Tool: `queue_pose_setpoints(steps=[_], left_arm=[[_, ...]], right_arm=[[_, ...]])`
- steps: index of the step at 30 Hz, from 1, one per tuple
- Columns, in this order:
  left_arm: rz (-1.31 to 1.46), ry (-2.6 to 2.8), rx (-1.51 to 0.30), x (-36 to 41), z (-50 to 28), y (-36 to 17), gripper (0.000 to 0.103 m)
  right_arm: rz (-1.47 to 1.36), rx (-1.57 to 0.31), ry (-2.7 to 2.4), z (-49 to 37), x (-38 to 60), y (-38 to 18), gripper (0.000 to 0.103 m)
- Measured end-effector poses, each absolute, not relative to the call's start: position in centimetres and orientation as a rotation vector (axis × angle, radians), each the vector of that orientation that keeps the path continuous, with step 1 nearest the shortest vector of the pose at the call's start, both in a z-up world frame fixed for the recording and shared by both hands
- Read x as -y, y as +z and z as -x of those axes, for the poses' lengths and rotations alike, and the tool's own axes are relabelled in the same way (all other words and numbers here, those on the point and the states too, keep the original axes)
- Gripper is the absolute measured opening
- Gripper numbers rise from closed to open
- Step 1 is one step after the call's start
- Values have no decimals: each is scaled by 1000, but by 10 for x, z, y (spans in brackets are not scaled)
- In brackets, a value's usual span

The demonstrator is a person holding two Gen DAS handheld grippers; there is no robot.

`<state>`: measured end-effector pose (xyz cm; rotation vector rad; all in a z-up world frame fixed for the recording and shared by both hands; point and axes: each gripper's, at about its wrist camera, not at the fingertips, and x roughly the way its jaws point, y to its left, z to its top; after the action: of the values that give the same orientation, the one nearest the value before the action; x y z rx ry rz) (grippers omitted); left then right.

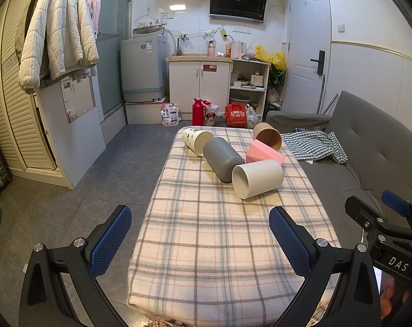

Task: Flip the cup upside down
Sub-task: 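Move the right tool toward the grey cup lying on its side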

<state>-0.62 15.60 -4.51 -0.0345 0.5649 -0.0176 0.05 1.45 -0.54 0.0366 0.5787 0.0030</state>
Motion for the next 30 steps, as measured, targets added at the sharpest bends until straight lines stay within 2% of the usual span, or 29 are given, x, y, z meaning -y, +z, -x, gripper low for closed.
queue_pose_setpoints(steps=[30], left_arm=[[35, -19, -567, -157, 3, -44, 103]], right_arm=[[-37, -589, 12, -1, -17, -11, 103]])
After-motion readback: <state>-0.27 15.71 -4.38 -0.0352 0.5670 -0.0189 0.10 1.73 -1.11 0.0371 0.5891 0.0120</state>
